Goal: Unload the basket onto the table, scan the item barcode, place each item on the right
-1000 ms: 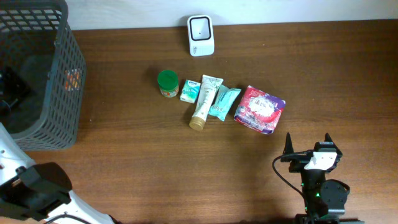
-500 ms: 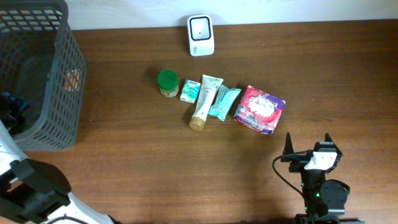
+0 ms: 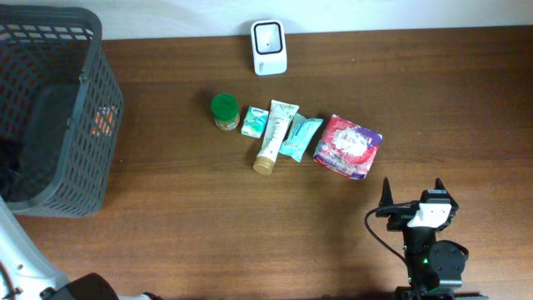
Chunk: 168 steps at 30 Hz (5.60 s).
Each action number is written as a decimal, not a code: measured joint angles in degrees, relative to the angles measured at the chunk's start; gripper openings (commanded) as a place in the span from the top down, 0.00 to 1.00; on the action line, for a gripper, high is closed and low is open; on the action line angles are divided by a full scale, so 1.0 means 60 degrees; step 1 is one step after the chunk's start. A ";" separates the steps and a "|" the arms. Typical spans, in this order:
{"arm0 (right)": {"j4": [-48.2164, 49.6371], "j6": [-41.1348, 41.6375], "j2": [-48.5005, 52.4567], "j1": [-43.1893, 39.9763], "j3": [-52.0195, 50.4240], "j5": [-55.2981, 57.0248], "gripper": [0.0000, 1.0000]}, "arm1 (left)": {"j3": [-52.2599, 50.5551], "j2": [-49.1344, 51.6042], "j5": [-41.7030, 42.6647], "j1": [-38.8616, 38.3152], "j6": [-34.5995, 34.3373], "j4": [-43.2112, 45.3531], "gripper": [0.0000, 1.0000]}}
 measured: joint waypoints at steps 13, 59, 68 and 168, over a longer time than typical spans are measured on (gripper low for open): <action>0.0000 0.0004 0.0000 0.0000 0.0000 0.0000 0.01 | 0.0000 0.1927 0.4098 -0.0444 0.3064 0.7289 0.01; 0.0000 0.0004 0.0000 0.0000 0.0000 0.0000 0.01 | 0.0069 0.6947 0.5858 -0.1377 0.5475 0.6000 1.00; 0.0004 -0.0004 0.0000 0.0000 0.0000 0.0000 0.01 | 0.3078 0.6604 0.5774 -0.0280 0.4164 0.3949 1.00; 0.0000 0.0000 0.0000 0.0000 0.0000 0.0000 0.01 | -0.4295 -0.0765 0.1610 -0.3810 0.6535 0.9952 1.00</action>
